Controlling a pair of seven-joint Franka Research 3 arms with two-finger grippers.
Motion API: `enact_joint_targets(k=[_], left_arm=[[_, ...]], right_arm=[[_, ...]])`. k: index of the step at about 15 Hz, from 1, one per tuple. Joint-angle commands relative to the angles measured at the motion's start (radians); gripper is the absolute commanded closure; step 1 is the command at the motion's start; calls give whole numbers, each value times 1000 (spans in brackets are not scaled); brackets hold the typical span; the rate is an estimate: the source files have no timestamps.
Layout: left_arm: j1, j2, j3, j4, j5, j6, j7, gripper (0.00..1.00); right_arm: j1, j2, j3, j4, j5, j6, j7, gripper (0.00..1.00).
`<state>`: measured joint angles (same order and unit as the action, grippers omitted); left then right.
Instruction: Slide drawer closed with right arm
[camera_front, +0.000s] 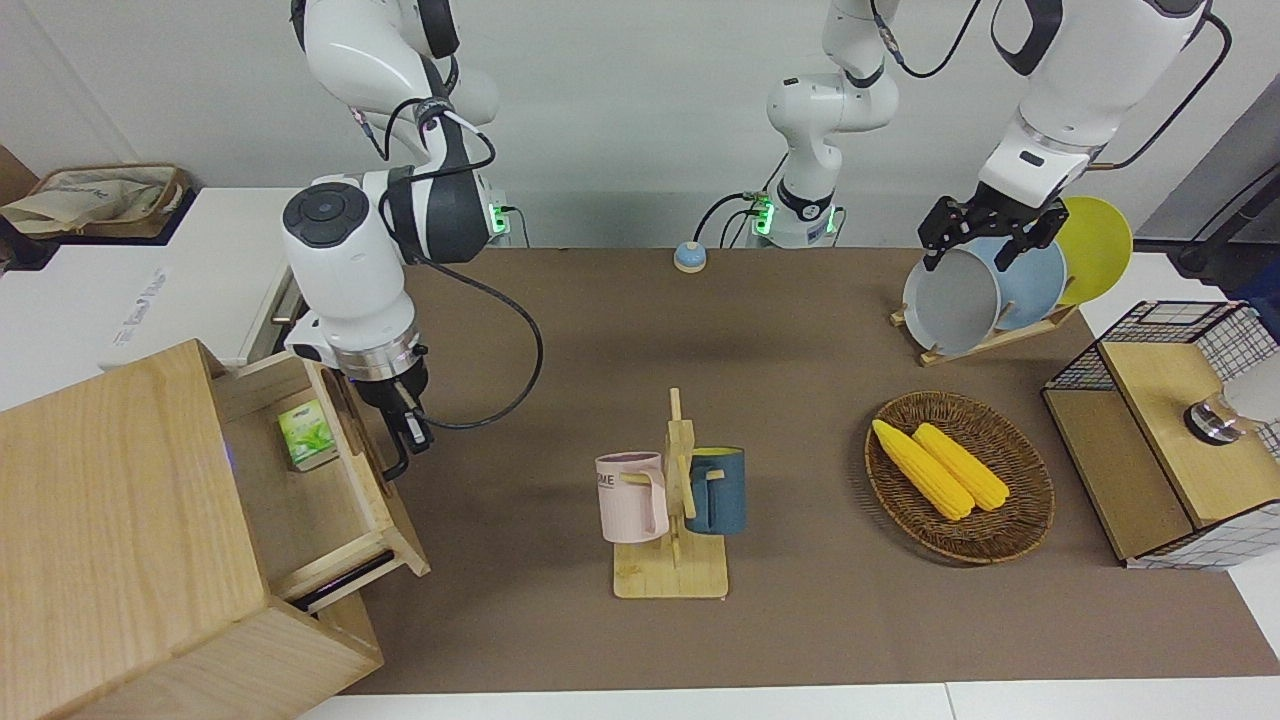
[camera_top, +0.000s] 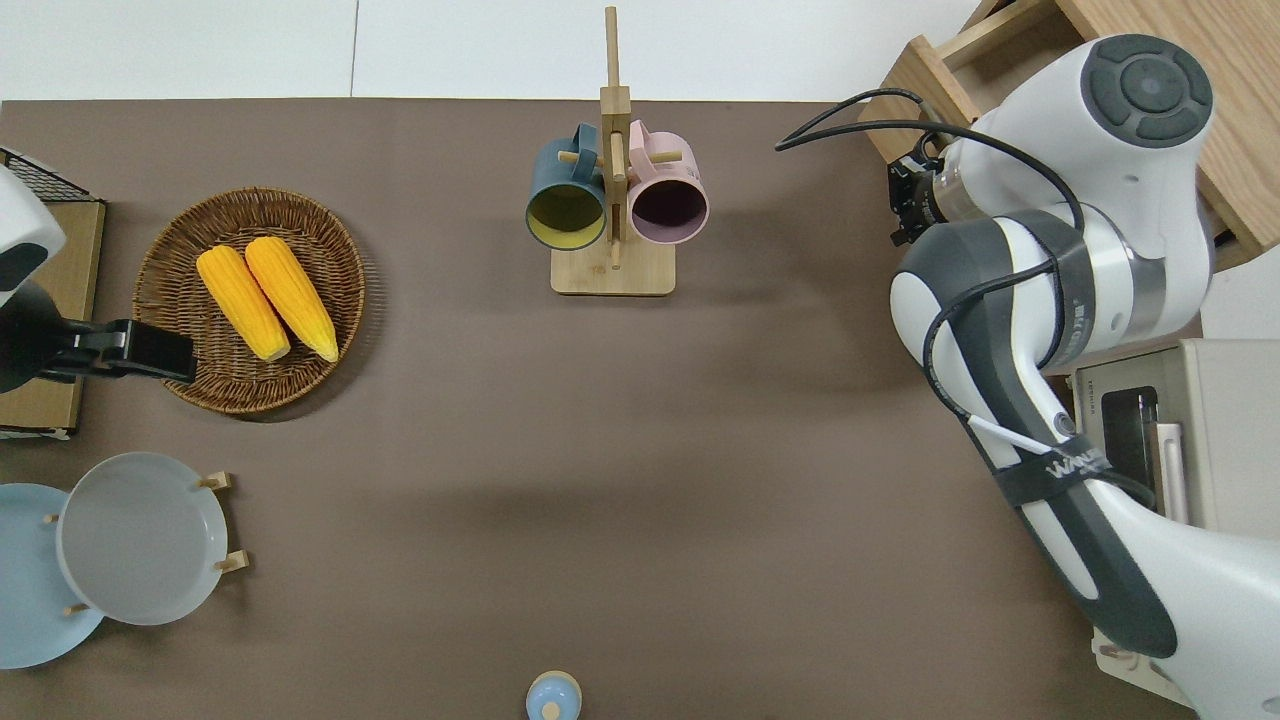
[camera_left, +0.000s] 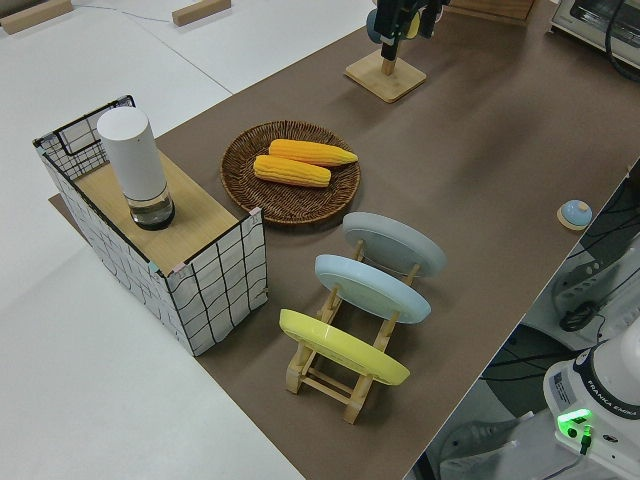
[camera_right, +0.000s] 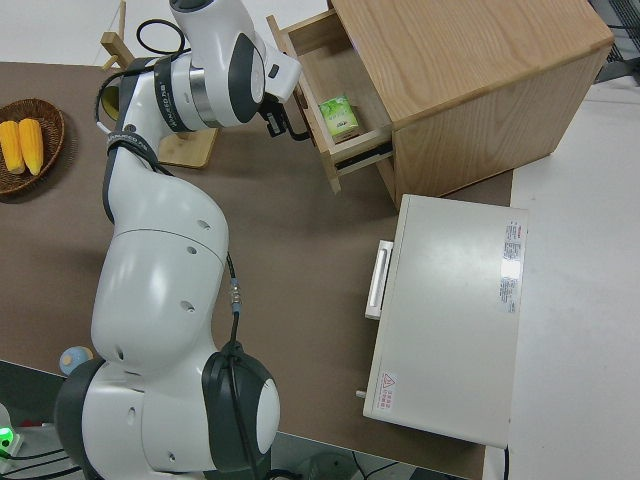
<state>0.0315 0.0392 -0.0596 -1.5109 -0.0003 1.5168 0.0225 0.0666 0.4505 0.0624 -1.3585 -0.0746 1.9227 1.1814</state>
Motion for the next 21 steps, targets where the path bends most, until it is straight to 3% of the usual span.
enact_joint_targets(k=[1,5,10,16,19,21], left_arm=[[4,11,-6,26,17,-20,10,7],[4,11,-6,26,17,-20,10,7],[4,11,-6,26,17,-20,10,7],[4,11,-6,26,17,-20,10,7],[4,11,-6,26,17,-20,10,7],[4,11,-6,26,17,-20,10,7]], right_arm=[[-60,11,23,24,16,25,-81,1000],[-91,17,30,26,24,51,-112,1000],[-183,30,102,26,24,102,-157,1000],[-248,54,151,42,24,124,-206,1000],[-274,62,155,50,24,124,-252,1000],[-301,69,183,50,22,146,-267,1000]])
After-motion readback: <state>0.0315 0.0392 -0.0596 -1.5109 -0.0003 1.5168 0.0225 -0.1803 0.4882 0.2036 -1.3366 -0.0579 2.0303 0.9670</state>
